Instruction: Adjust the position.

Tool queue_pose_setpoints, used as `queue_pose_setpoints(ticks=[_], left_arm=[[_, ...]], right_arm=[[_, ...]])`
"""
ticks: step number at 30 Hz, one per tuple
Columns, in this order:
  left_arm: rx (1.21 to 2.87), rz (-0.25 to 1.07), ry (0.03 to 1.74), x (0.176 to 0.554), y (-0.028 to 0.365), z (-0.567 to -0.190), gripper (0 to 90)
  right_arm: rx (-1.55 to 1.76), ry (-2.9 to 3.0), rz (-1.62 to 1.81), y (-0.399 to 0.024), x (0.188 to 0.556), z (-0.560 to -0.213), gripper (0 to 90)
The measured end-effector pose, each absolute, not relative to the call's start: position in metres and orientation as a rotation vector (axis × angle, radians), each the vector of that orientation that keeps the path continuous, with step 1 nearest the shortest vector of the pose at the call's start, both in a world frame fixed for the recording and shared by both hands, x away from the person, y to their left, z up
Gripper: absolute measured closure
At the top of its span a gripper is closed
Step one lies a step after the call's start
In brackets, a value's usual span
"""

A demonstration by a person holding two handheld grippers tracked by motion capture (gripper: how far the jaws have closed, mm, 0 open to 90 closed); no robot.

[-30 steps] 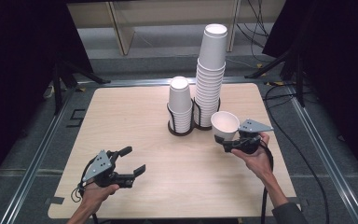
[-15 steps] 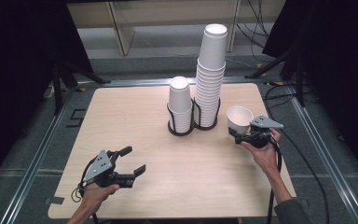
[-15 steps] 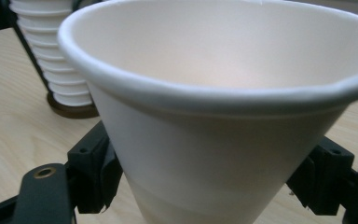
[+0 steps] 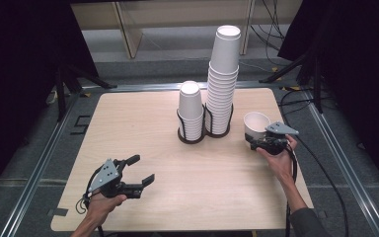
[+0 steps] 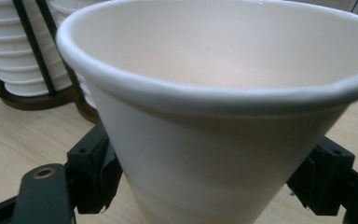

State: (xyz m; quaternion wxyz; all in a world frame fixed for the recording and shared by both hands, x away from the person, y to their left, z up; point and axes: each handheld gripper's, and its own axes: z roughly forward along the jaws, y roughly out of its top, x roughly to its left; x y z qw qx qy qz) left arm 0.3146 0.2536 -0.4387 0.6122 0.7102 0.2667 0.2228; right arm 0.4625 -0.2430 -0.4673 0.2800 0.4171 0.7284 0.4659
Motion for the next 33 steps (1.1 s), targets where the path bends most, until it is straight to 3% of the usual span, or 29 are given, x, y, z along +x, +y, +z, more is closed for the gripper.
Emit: queue_pose_setpoints(ticks=[33], left_arm=[[1.638, 0.522, 0.621, 0.3155, 0.2544, -0.4394, 14.5]], right_arm=[[1.153, 1.957, 1.233, -0.2430, 0.4695, -0.4767, 21.3]])
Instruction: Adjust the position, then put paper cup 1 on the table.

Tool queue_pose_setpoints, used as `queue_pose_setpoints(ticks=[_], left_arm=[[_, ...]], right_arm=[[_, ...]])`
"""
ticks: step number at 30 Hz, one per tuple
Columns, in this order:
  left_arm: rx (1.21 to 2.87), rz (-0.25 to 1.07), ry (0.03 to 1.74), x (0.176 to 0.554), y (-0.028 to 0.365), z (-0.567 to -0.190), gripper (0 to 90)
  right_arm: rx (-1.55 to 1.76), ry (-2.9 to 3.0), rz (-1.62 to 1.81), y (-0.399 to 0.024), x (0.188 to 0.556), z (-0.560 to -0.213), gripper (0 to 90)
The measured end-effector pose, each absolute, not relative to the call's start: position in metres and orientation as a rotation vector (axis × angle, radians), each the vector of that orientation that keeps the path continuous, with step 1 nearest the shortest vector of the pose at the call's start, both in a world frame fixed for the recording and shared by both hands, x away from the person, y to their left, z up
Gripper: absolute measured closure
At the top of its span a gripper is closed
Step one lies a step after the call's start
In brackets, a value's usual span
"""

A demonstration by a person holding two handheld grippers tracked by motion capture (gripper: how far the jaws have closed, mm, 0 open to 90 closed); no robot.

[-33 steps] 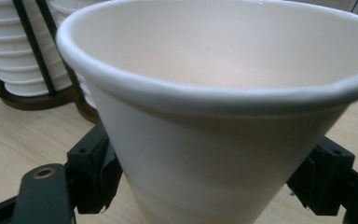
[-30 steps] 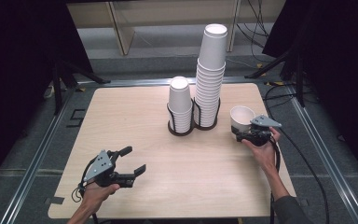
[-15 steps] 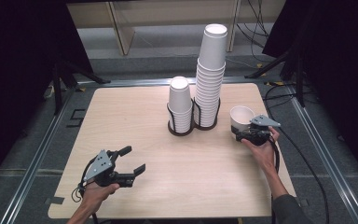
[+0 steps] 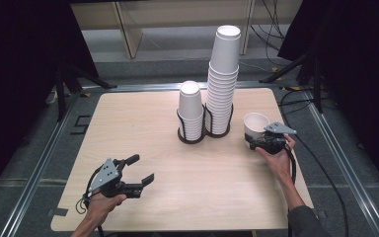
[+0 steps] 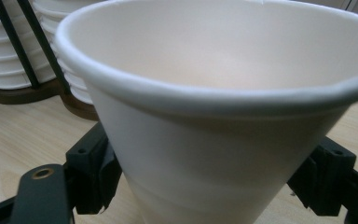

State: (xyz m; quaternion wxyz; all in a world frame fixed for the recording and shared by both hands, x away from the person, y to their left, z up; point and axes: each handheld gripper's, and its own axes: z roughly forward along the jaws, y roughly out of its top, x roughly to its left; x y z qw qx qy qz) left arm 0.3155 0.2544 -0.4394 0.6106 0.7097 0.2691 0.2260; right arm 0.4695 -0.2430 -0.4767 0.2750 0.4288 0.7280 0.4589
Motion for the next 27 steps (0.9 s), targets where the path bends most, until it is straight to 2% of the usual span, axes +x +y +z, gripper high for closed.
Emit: queue_pose_setpoints(ticks=[27], left_arm=[[1.606, 0.519, 0.606, 0.3166, 0.2546, -0.4402, 14.5]], right_arm=[[1.188, 1.978, 1.244, -0.2429, 0.4700, -0.4789, 17.9]])
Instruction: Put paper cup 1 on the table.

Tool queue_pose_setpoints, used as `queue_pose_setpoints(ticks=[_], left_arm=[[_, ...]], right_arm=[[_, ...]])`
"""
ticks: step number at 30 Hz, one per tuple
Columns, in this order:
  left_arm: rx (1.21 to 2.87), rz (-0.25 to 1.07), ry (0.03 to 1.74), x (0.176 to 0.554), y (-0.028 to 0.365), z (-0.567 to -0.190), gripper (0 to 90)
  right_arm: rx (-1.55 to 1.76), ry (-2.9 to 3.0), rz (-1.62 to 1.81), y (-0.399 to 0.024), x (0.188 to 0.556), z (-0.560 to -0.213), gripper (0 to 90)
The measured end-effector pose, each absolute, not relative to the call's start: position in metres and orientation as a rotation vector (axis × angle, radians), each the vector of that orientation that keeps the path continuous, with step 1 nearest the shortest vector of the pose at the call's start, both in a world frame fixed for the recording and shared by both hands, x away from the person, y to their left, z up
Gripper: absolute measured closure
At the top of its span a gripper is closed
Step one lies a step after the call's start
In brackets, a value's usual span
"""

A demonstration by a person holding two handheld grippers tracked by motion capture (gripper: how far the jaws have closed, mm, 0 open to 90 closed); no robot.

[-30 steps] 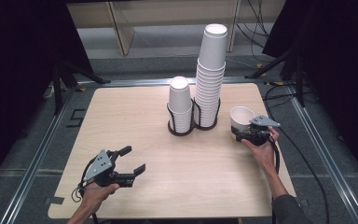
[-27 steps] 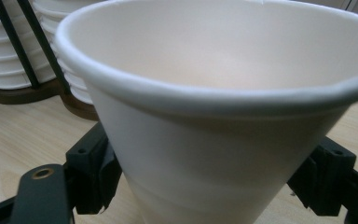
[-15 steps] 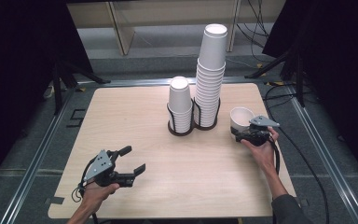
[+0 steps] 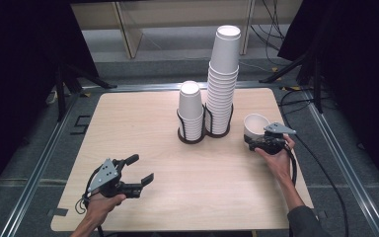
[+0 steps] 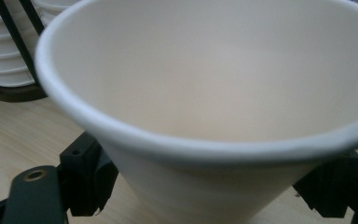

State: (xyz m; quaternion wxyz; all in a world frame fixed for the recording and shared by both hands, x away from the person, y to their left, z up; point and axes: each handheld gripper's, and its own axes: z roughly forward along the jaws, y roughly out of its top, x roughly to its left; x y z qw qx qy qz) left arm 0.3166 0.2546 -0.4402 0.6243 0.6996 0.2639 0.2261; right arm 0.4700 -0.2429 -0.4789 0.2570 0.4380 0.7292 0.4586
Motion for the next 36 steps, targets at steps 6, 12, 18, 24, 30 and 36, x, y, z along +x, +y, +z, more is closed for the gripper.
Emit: queue_pose_setpoints(ticks=[6, 12, 18, 24, 30, 36], left_arm=[[1.608, 0.518, 0.610, 0.317, 0.254, -0.439, 14.5], [1.608, 0.524, 0.605, 0.317, 0.255, -0.440, 14.5], [1.613, 0.526, 0.616, 0.316, 0.256, -0.440, 14.5], [1.645, 0.545, 0.642, 0.316, 0.258, -0.440, 14.5], [1.634, 0.551, 0.650, 0.319, 0.258, -0.441, 14.6], [1.639, 0.566, 0.678, 0.322, 0.261, -0.443, 14.6]], right_arm=[[1.219, 2.015, 1.216, -0.243, 0.467, -0.482, 15.6], [1.309, 2.036, 1.213, -0.247, 0.456, -0.483, 15.5], [1.286, 2.038, 1.195, -0.254, 0.441, -0.477, 15.7], [1.300, 2.028, 1.206, -0.258, 0.418, -0.468, 15.8], [1.285, 2.004, 1.198, -0.255, 0.397, -0.453, 16.0], [1.233, 2.017, 1.222, -0.245, 0.381, -0.442, 16.4]])
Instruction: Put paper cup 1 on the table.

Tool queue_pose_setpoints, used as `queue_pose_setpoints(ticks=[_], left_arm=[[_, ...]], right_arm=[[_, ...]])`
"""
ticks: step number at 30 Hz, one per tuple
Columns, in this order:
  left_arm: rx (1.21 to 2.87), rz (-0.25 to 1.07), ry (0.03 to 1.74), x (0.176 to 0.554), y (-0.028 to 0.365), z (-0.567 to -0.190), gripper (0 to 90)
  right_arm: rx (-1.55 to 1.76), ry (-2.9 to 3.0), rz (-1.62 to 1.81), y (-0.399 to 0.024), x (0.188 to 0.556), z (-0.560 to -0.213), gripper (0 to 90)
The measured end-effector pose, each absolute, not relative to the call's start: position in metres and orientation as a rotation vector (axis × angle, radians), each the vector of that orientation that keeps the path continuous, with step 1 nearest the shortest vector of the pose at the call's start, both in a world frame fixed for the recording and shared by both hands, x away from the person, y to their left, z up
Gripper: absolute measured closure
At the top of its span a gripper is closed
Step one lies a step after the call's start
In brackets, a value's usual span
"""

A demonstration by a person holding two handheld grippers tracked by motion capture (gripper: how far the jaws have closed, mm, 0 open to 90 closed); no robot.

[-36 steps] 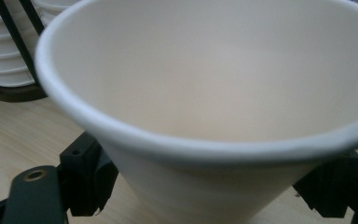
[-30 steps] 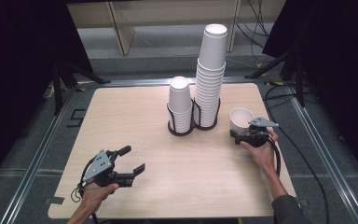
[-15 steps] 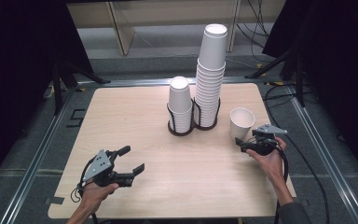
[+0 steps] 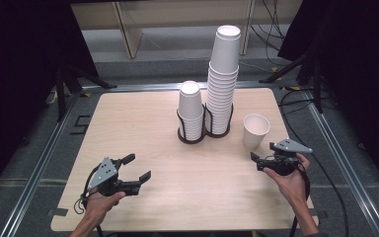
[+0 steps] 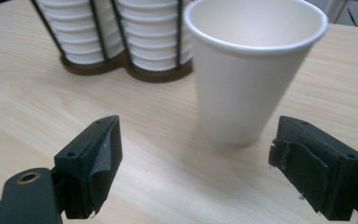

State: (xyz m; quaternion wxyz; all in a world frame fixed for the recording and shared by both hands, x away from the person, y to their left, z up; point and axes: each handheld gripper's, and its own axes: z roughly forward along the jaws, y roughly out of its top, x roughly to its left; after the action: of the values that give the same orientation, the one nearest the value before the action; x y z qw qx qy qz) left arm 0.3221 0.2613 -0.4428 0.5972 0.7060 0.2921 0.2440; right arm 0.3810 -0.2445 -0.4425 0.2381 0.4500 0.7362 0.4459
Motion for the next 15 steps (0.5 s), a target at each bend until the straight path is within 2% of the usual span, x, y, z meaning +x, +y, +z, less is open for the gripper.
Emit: queue_pose_setpoints(ticks=[15], left_arm=[[1.667, 0.571, 0.751, 0.322, 0.264, -0.444, 14.6]], right_arm=[[1.141, 2.055, 1.311, -0.222, 0.369, -0.418, 16.8]])
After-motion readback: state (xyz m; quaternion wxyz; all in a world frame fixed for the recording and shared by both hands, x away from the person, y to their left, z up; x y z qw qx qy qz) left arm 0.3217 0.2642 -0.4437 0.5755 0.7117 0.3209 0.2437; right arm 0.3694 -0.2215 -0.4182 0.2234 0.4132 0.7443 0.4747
